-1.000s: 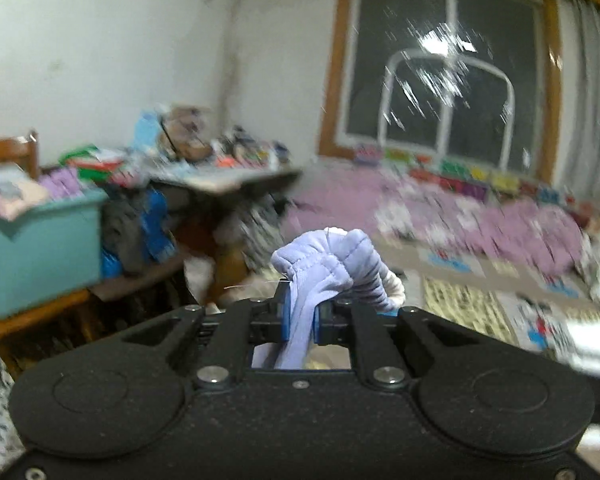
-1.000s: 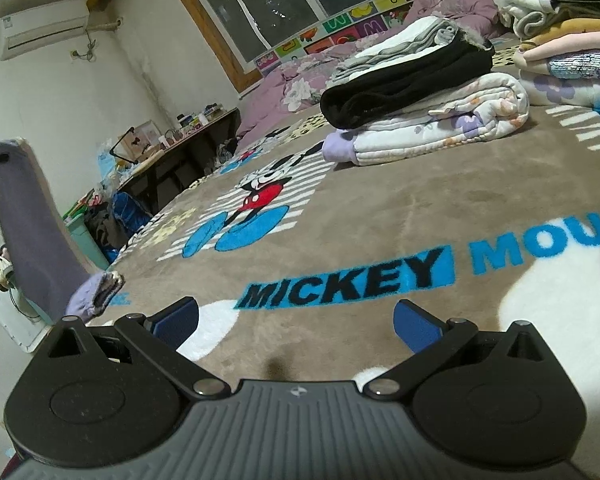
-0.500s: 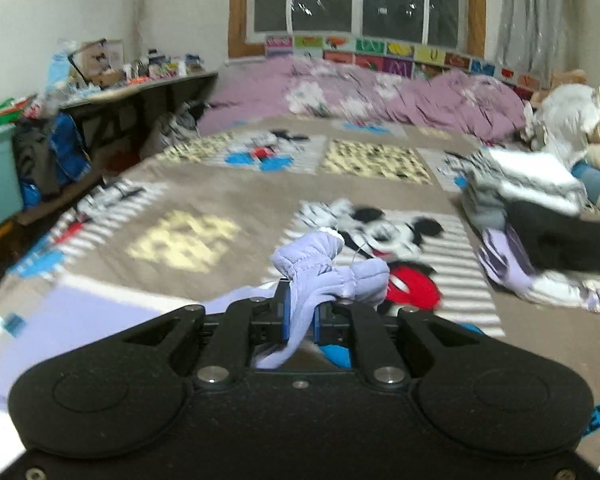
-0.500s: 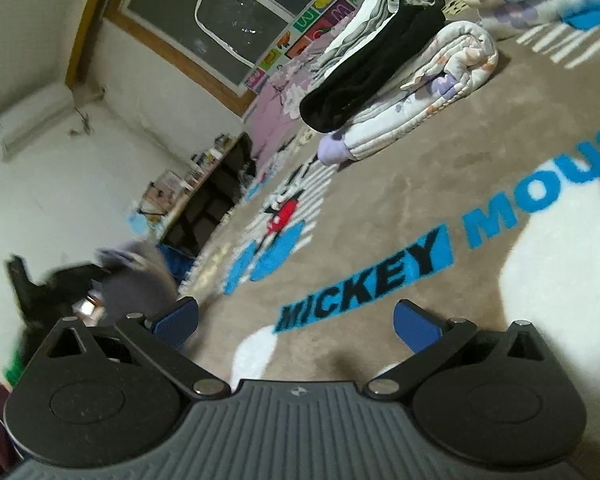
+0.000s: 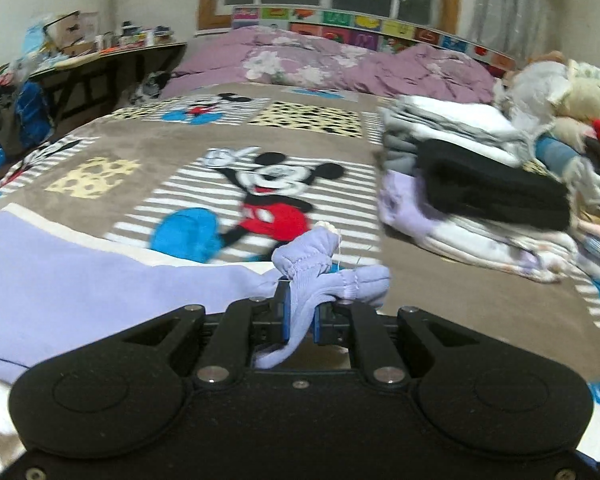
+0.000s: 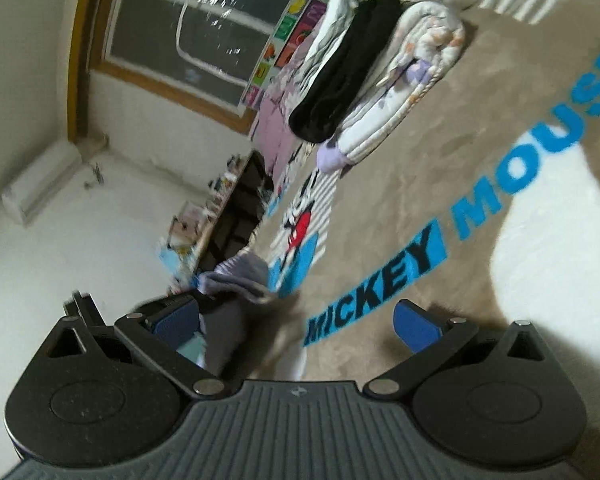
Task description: Fold clothes
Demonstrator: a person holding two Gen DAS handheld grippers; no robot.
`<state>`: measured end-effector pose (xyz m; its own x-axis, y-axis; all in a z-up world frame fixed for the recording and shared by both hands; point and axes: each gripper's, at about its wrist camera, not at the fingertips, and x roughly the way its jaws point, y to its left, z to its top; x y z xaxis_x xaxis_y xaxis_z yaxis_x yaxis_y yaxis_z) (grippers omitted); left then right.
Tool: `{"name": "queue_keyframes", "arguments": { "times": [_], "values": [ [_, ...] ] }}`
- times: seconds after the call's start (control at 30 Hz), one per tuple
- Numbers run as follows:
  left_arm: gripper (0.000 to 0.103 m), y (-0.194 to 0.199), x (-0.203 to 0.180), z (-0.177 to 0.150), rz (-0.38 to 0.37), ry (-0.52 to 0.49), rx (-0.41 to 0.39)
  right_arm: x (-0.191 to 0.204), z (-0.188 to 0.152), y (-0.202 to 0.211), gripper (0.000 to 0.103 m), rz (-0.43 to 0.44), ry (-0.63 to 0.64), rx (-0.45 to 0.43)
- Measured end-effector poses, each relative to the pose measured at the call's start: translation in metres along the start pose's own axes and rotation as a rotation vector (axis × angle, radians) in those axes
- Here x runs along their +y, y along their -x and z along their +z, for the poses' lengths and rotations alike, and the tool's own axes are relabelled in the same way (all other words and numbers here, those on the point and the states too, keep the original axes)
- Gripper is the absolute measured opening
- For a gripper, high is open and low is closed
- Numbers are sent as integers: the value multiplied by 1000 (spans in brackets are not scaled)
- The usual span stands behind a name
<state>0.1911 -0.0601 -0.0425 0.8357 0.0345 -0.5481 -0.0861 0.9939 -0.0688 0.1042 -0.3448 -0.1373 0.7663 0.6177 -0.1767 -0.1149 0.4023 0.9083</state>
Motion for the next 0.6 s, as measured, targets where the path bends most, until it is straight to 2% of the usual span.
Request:
{"name": "queue_keyframes", "arguments": {
  "times": [0.2,0.33,0.6],
  "values": [
    [8,15,-59,-17,-97,-84,-21,-15,10,11,103,59,-118,-55],
    [8,26,-102,-29,-137,-198,-58,-24,15,19,103,94,-186,-83],
    [9,27,-151,-67,-200,-419,-82,-40,28,42,103,94,-256,-173]
  ]
}}
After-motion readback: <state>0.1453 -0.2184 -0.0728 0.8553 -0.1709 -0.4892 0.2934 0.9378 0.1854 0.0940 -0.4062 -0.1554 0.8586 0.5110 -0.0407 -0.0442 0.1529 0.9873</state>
